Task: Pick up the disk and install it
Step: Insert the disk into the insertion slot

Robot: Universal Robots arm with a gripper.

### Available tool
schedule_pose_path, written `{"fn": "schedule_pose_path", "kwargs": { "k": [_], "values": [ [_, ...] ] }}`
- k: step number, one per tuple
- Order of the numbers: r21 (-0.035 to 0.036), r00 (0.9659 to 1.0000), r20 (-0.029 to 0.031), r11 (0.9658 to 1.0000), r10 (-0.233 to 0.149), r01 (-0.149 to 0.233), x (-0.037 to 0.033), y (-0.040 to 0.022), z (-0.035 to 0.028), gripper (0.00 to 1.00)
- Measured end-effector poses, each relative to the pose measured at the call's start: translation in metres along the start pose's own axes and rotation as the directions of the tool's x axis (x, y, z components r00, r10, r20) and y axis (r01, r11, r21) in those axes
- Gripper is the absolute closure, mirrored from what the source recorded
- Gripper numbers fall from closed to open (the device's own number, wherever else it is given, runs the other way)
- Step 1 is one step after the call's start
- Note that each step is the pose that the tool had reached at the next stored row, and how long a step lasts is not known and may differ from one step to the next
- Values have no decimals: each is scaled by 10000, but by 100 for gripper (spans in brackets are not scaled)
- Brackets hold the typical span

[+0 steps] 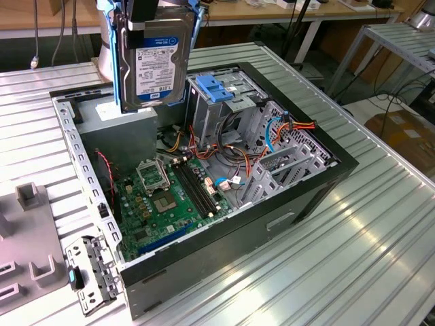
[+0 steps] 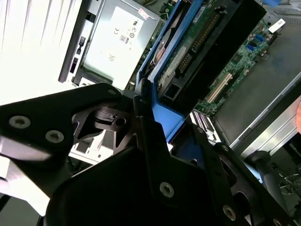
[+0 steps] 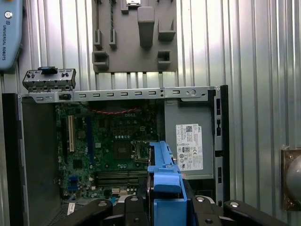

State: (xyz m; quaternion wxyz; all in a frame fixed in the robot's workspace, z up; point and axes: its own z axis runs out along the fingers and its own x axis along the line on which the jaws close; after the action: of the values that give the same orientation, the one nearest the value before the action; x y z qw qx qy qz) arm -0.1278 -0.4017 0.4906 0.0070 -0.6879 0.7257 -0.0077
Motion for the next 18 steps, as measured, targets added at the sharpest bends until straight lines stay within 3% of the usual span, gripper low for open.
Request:
{"fn": "schedule_pose_path", "kwargs": {
  "k": [8,18],
  "values": [
    [0,10000,0,10000,0,0,74,-4,0,63],
    [0,10000,0,10000,0,0,366,-20,1,63]
  ]
}}
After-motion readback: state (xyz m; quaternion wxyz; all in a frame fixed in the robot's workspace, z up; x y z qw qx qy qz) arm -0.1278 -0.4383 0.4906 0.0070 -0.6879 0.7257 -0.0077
